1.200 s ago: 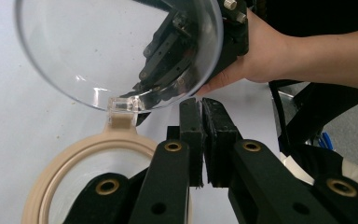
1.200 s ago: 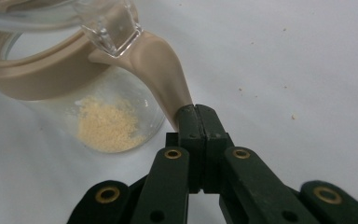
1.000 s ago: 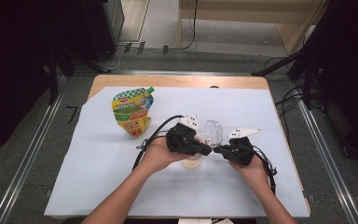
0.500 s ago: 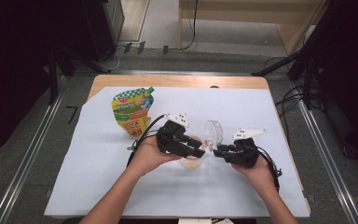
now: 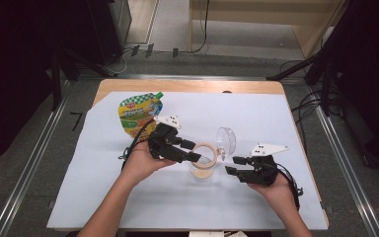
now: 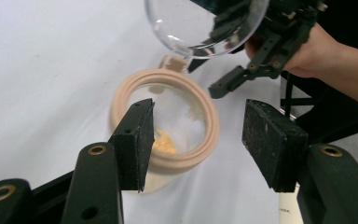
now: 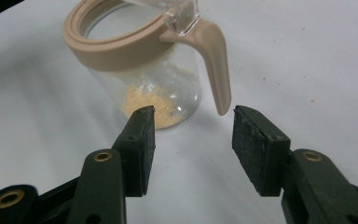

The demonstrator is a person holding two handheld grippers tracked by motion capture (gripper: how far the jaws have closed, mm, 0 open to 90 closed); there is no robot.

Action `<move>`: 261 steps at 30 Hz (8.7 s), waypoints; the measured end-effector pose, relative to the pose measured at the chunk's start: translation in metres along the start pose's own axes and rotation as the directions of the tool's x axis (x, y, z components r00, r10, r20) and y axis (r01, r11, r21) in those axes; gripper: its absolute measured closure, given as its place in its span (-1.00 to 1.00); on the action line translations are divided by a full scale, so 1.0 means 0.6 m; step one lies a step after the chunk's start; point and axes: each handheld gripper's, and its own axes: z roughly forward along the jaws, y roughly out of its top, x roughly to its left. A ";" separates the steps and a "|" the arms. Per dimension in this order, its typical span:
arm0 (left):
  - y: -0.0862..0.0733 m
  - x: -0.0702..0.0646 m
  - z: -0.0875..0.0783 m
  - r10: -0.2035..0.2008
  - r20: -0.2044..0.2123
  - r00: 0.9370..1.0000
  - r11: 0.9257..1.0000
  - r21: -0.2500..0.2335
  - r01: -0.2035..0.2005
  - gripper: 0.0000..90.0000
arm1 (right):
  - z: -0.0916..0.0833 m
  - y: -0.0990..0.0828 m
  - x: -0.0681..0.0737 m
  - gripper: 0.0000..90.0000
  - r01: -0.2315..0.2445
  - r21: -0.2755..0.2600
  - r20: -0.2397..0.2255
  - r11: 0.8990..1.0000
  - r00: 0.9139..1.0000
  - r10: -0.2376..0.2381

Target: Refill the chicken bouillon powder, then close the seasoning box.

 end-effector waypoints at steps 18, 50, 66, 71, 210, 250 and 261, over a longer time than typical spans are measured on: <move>-0.041 0.047 -0.097 -0.088 -0.119 0.989 0.995 -0.051 0.082 -0.03 | -0.004 -0.002 0.032 0.18 0.013 -0.005 -0.056 1.000 0.998 -0.013; -0.115 0.101 -0.218 -0.226 -0.260 0.939 0.970 -0.144 0.194 -0.02 | 0.028 0.012 0.064 0.08 0.107 0.038 -0.134 0.994 0.986 -0.101; -0.121 0.137 -0.251 -0.277 -0.357 0.892 0.957 -0.189 0.221 -0.08 | 0.042 0.014 0.086 0.09 0.164 0.057 -0.186 0.985 0.971 -0.151; -0.099 0.145 -0.236 -0.258 -0.360 0.896 0.961 -0.190 0.201 -0.04 | 0.049 0.013 0.094 0.08 0.174 0.062 -0.196 0.983 0.968 -0.159; 0.034 -0.039 -0.066 -0.316 -0.101 0.943 0.939 0.111 0.326 0.68 | 0.160 0.063 0.303 0.52 0.350 -0.075 -0.252 0.934 0.899 -0.357; 0.073 -0.034 -0.066 -0.336 -0.071 0.939 0.935 0.091 0.342 0.70 | 0.181 0.110 0.286 0.53 0.306 -0.093 -0.273 0.947 0.907 -0.320; 0.073 -0.018 -0.067 -0.376 -0.072 0.924 0.921 0.077 0.381 0.69 | 0.172 0.113 0.277 0.55 0.276 -0.113 -0.275 0.955 0.914 -0.297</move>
